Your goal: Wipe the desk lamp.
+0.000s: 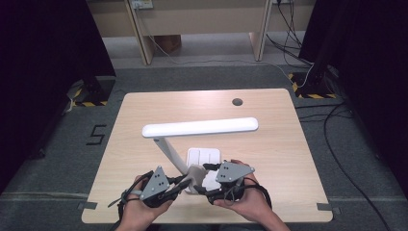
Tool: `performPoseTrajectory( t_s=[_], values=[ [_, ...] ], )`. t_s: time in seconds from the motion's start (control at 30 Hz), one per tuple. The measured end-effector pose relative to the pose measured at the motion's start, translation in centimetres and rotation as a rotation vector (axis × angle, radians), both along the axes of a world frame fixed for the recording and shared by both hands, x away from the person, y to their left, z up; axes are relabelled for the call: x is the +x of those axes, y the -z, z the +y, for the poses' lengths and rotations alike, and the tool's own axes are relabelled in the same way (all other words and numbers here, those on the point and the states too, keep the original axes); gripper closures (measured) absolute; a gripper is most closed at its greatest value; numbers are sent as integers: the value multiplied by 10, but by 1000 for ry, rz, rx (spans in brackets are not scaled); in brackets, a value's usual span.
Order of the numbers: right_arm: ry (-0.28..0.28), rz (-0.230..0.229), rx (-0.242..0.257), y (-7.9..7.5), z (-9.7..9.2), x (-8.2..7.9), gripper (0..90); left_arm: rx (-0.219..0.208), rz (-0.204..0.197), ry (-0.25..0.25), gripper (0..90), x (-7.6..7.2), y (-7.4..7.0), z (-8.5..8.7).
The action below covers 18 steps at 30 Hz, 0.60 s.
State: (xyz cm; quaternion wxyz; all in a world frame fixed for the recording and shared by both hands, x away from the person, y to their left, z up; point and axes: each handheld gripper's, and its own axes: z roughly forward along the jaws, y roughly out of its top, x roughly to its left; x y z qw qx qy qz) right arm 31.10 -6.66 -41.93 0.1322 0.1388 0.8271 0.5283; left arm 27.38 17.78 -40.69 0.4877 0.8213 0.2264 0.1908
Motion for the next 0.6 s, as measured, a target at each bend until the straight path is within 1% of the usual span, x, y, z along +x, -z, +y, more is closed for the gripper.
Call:
performPoseTrajectory(
  t_s=[0.07, 0.13, 0.23, 0.3, 0.33, 0.37, 0.4, 0.5, 0.57, 0.6],
  values=[
    [-11, -11, -12, 1, 0, 4, 260, 6, -2, 11, 806, 0, 0, -1],
    [-21, -6, -15, 4, 1, 6, 279, 13, -6, 18, 804, 0, 0, -2],
    [-48, -4, -21, 7, 2, 6, 377, 22, -13, 23, 803, 0, 0, -2],
    [-60, -19, -20, 8, 2, 6, 461, 17, -17, 21, 803, 1, 0, -2],
    [-67, -21, -18, 8, 2, 6, 515, 13, -18, 22, 803, 1, 0, -1],
    [-71, -23, -16, 8, 1, 6, 549, 11, -21, 19, 803, 1, 0, -1],
    [-72, -23, -16, 8, 1, 6, 602, 7, -22, 17, 801, 2, 0, -1],
    [-70, -37, -19, 7, 0, 6, 709, -7, -19, 11, 795, 2, 1, -1],
    [-60, -40, -15, 7, -1, 5, 755, -19, -18, 2, 775, 2, 3, -1],
    [-57, -38, -16, 7, -1, 5, 773, -25, -22, -6, 748, 2, 4, -1]
  ],
)
